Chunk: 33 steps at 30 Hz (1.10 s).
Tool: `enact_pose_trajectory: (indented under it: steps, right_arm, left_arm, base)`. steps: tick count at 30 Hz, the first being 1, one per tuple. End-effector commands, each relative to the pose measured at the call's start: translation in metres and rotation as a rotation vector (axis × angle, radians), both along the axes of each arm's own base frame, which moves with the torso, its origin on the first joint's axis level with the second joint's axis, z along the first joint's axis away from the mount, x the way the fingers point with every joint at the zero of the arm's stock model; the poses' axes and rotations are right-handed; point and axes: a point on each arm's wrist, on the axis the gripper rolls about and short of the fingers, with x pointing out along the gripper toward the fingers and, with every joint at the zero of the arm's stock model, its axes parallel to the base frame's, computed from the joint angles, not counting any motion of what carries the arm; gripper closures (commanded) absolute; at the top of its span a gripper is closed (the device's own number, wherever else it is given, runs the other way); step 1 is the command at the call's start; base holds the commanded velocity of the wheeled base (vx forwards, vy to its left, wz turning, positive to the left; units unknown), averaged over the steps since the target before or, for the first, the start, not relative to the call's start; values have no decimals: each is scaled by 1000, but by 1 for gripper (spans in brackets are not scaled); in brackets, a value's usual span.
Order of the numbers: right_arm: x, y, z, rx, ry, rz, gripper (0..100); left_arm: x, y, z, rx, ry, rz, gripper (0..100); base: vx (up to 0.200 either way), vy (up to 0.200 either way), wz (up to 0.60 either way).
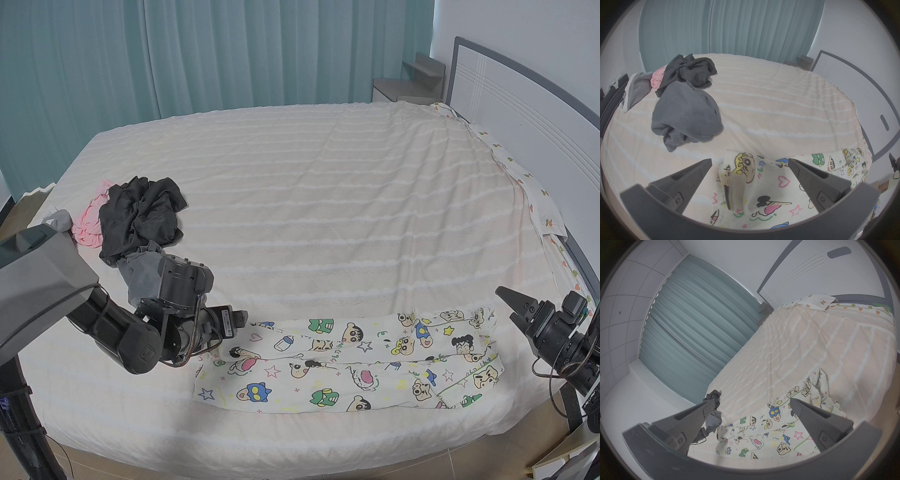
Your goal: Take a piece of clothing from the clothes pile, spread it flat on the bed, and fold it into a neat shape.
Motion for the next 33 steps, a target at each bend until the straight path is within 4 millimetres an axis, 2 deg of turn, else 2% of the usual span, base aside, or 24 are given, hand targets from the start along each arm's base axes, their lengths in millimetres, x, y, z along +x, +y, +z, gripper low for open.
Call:
enact_pose_trajectory:
  steps: [1,4,5,21,26,28,33]
  right_arm:
    - [0,1,-1,5,6,9,0]
    - [0,3,-2,4,13,22,0]
    - [0,4,-2,4,13,23,0]
    - [-1,4,-4,2,24,25,0]
    - [-2,4,-4,2,26,25,0]
    - [-2,4,-4,3,23,25,0]
    - [-2,3,-3,3,18,25,0]
  left_arm:
    - [2,-6,-14,15,33,-12,0]
    - [2,-7,-16,24,35,-9,0]
    - [2,-7,-16,29,32,-2,100]
    - [-4,-1,-20,55,55,13,100]
    - [-8,0,-8,48,26,8,100]
    - [-15,3,1,90,1,-31,100]
    - [-19,5,8,150,-28,-79,100]
  base:
    - [0,0,0]
    - [0,0,0]
    - [0,0,0]
    - [0,0,0]
    - [0,0,0]
    - [0,0,0]
    - [0,0,0]
